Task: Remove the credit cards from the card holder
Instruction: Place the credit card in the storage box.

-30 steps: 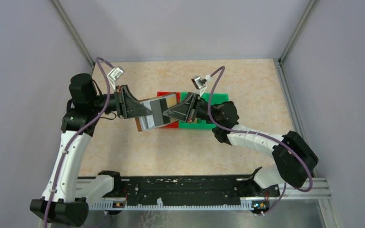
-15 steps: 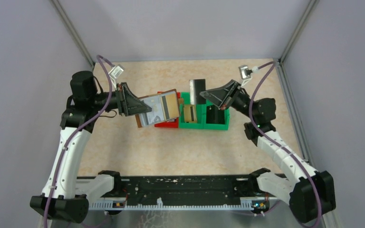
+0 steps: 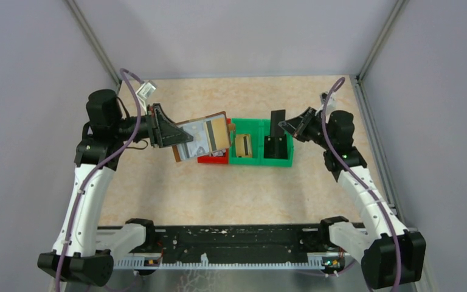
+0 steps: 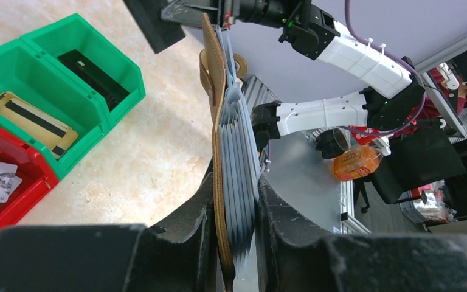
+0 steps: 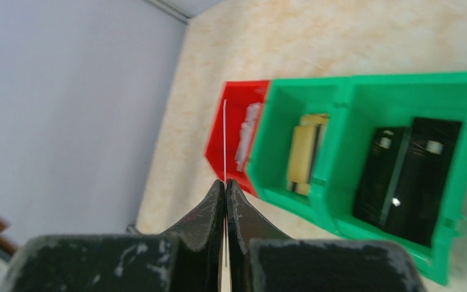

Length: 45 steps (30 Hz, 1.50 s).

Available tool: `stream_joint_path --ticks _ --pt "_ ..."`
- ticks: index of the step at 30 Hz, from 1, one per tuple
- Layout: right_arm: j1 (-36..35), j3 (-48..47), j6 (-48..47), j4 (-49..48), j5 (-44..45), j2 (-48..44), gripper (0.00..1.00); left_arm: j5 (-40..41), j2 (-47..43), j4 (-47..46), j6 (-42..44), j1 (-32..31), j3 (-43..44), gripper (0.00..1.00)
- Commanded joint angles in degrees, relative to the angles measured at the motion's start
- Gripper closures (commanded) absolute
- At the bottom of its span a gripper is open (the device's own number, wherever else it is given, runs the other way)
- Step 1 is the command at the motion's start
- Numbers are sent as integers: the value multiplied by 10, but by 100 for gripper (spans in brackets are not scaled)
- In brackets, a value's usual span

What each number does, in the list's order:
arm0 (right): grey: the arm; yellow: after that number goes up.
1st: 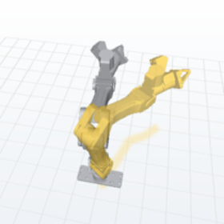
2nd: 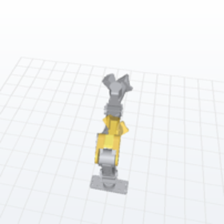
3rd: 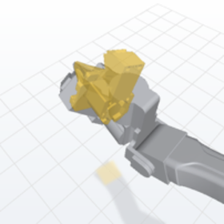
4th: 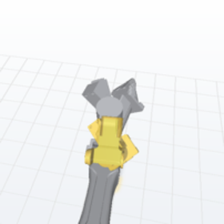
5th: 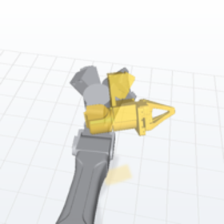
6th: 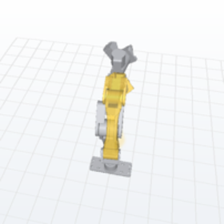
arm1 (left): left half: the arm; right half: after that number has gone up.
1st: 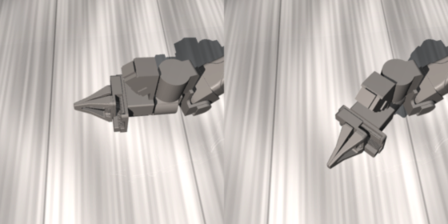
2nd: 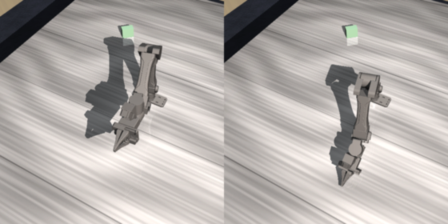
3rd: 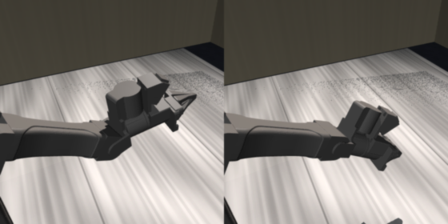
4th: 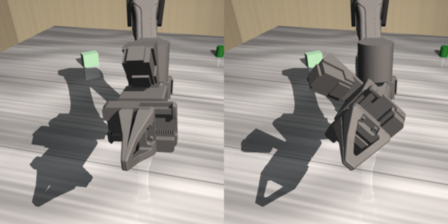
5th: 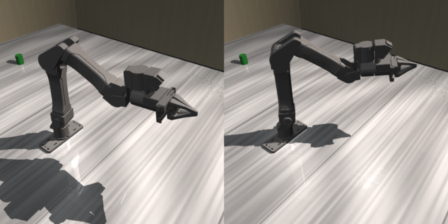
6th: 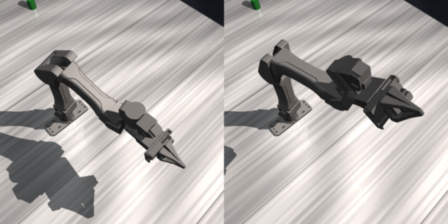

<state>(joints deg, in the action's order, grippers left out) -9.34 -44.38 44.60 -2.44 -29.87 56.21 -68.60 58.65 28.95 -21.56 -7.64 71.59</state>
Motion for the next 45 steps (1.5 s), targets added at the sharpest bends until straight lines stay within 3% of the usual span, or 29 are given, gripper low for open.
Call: stream_joint_path --ticks 1,16,24,28,33,38,45 --pt "4 -22 -80 84 99 21 100 -12 -12 -22 -8 0 21 100" --pt "-72 -23 -117 30 213 199 100 -12 -34 -34 -11 0 12 100" --pt "-86 -24 -111 -46 202 275 100 -24 -37 -47 -34 0 6 100" --pt "-87 -37 -107 -50 189 294 84 -47 -37 -67 -55 0 7 100" --pt "-93 -45 -109 -48 215 253 65 -48 -51 -104 -79 0 -10 100" --pt "-119 -59 -123 -28 260 170 55 -57 -57 -193 -166 0 -32 100" --pt "-172 9 -59 -130 226 15 35 -12 -63 -240 -203 0 -40 100"
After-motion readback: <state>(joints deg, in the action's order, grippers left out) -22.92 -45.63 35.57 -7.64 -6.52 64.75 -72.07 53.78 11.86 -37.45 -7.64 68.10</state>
